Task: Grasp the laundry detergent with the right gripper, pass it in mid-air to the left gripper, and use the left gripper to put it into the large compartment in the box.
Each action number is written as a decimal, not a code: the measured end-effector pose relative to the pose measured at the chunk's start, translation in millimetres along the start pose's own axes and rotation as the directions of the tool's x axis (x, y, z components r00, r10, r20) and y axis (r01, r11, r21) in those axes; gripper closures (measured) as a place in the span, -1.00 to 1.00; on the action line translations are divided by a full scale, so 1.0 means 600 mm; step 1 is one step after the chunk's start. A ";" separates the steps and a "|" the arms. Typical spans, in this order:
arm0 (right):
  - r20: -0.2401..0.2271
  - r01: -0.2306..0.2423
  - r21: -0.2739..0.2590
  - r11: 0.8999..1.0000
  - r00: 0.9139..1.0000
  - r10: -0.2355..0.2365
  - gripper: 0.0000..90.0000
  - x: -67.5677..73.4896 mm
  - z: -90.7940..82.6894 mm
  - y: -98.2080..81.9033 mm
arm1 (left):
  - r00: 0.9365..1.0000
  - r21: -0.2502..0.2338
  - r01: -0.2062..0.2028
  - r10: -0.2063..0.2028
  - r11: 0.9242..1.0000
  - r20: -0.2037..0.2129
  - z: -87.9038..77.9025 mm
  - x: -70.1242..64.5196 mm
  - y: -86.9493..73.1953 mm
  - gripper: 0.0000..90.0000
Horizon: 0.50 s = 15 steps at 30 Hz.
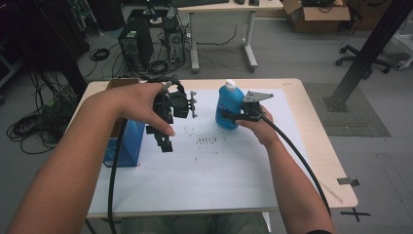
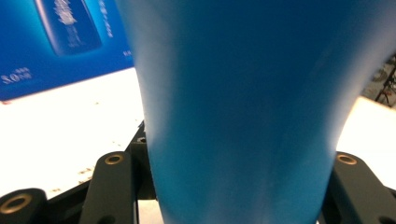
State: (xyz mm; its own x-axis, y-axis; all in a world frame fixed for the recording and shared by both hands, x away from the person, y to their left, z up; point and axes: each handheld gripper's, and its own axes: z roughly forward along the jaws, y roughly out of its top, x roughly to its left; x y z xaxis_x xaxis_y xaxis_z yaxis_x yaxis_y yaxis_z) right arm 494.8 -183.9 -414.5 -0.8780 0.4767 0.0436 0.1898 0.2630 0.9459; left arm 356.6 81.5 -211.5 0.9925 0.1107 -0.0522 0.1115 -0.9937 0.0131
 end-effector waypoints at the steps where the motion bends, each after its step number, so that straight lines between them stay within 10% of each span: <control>1: -0.003 0.005 -0.001 1.000 1.000 -0.005 0.00 0.000 -0.004 0.005 | 1.000 0.000 -0.001 0.001 1.000 0.001 0.000 0.000 0.000 -0.81; 15: -0.093 0.057 -0.009 0.998 0.994 -0.058 0.01 0.005 -0.073 0.094 | 1.000 -0.010 0.012 -0.012 1.000 0.004 -0.006 0.003 -0.002 -0.81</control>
State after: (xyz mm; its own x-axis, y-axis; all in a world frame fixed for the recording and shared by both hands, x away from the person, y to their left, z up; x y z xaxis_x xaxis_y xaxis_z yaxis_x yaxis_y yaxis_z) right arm 483.8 -204.7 -346.8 -0.9246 0.3805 0.0186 0.1354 0.2826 0.9496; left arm 358.2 82.7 -208.0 0.9908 0.1227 -0.0563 0.1241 -0.9920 0.0224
